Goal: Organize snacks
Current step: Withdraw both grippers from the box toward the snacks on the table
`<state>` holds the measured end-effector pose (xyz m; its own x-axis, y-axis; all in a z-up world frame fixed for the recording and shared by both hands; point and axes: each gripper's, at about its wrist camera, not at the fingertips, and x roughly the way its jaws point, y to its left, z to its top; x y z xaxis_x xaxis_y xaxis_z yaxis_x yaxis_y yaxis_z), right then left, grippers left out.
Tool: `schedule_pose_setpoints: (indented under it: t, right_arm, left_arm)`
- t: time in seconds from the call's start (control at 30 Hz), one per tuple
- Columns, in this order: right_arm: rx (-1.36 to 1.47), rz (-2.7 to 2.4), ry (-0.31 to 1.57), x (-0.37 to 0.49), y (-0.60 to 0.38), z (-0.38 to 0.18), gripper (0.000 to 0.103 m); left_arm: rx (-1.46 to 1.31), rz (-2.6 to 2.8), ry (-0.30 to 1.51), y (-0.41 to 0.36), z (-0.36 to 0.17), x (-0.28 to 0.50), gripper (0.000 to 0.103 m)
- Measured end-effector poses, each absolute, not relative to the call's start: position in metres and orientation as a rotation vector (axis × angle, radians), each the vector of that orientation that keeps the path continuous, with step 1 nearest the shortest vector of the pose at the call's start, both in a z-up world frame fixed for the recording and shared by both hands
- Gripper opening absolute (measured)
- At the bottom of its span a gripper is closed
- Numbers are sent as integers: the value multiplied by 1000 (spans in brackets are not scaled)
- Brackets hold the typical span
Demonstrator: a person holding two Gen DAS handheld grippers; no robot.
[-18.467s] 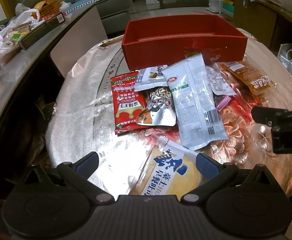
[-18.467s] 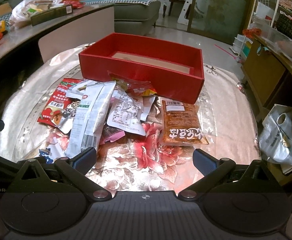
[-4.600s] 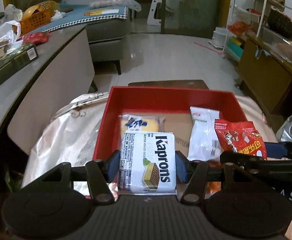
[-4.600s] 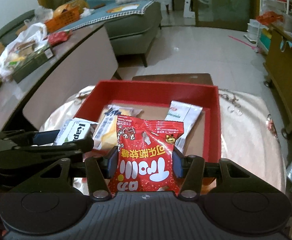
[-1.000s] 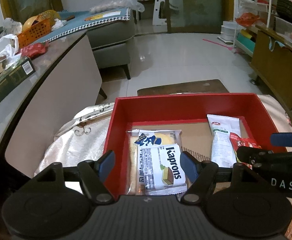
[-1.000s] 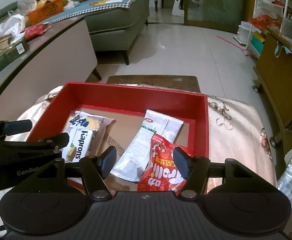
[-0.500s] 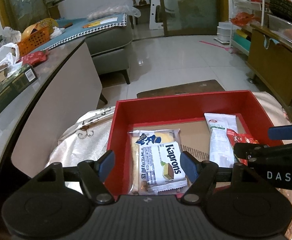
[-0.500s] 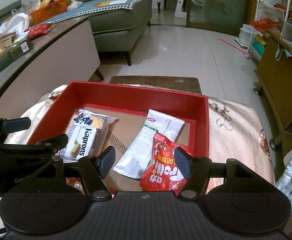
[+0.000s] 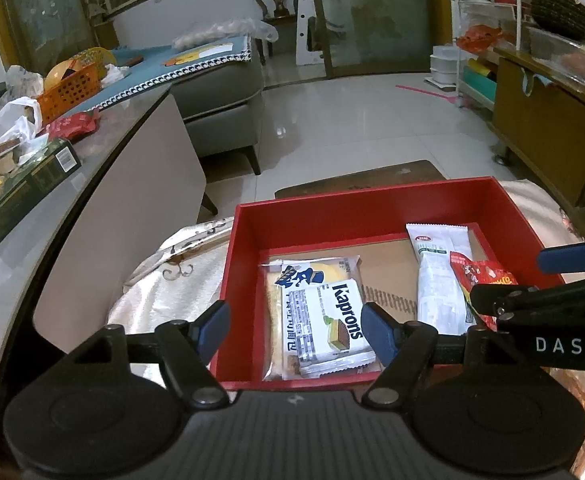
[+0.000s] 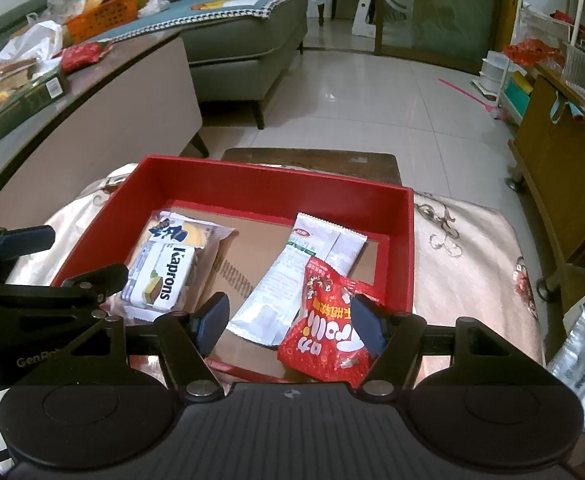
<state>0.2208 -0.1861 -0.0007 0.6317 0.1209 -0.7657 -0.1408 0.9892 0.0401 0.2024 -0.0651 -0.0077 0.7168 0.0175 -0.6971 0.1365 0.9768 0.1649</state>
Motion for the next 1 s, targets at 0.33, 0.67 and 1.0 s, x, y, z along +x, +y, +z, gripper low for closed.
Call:
schedule_pose_setpoints:
  t: [0.33, 0.67, 1.0]
  right_arm:
    - [-38, 161, 871, 211, -184, 3, 74]
    - [-43, 166, 881, 189, -185, 2, 75]
    - [-33, 188, 910, 161, -183, 0, 76]
  left_arm:
    - [224, -66, 763, -64, -6, 191, 67]
    - [230, -72, 786, -52, -10, 168, 67]
    - [164, -67, 895, -22, -24, 135, 67]
